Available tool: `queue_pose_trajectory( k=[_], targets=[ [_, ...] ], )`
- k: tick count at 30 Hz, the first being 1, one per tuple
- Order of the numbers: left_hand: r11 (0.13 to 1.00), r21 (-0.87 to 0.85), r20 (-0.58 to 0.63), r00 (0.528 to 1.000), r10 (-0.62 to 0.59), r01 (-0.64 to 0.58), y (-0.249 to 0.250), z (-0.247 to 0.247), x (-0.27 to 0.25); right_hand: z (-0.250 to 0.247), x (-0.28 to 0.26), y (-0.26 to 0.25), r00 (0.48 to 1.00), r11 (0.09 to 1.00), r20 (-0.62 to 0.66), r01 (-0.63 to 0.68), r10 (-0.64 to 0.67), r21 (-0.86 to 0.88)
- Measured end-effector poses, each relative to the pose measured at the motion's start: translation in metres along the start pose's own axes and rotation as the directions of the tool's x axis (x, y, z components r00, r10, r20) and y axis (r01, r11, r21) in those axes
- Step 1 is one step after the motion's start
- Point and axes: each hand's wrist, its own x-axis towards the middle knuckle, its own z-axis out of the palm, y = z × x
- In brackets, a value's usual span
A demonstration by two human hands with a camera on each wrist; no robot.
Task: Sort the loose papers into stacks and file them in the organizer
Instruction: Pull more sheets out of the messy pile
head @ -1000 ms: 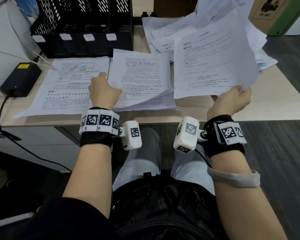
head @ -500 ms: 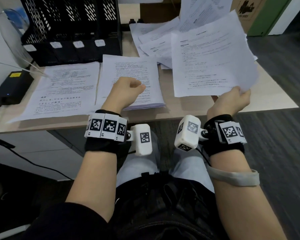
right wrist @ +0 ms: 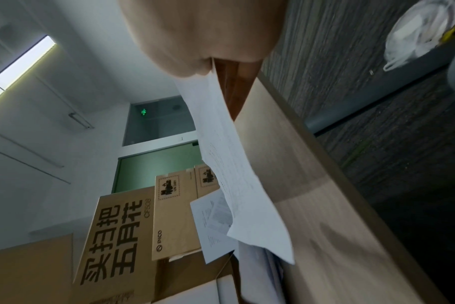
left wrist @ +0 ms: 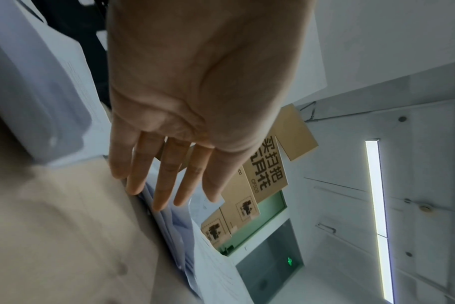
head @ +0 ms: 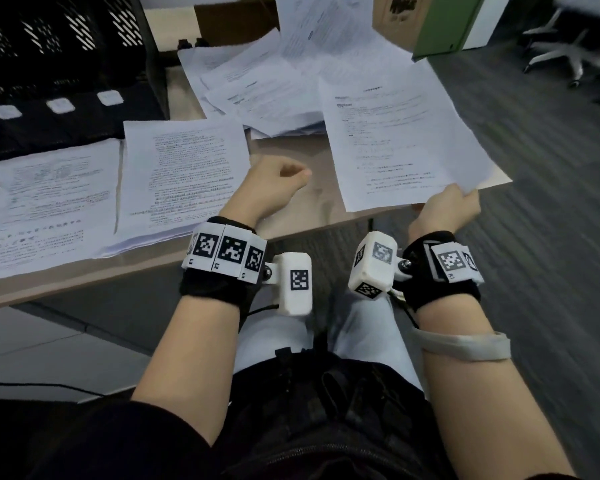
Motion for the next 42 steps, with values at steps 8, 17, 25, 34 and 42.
queue_pose_trajectory(
  k=[8, 17, 25, 34, 42],
  targets=[
    [0.998, -0.062, 0.139, 0.990, -0.010, 0.019, 0.021, 0.044, 0.038, -0.001, 0.045, -0.002, 0.990, 0.988, 0.062, -0.118, 0.125, -0.102],
    [0.996, -0.084, 0.199, 0.980, -0.024, 0.041, 0.048, 0.079, 0.071, 0.007, 0.084, -0.009, 0.992, 0.974, 0.104, -0.051, 0.075, -0.222],
    [0.999, -0.030, -0.134, 0.991, 0.020, -0.024, 0.054, 0.073, 0.093, 0.007, 0.105, -0.009, 0.984, 0.879, 0.175, 0.099, -0.018, -0.467],
    [0.905, 0.107, -0.407, 0.848, -0.338, 0.412, 0.018, 0.029, 0.120, 0.018, 0.075, -0.007, 0.891, 0.417, 0.423, 0.451, -0.163, -0.789],
    [0.978, -0.128, -0.473, 0.857, -0.207, 0.165, 0.001, 0.028, 0.122, 0.026, 0.065, 0.012, 0.804, 0.161, 0.548, 0.524, 0.232, -0.836]
  ],
)
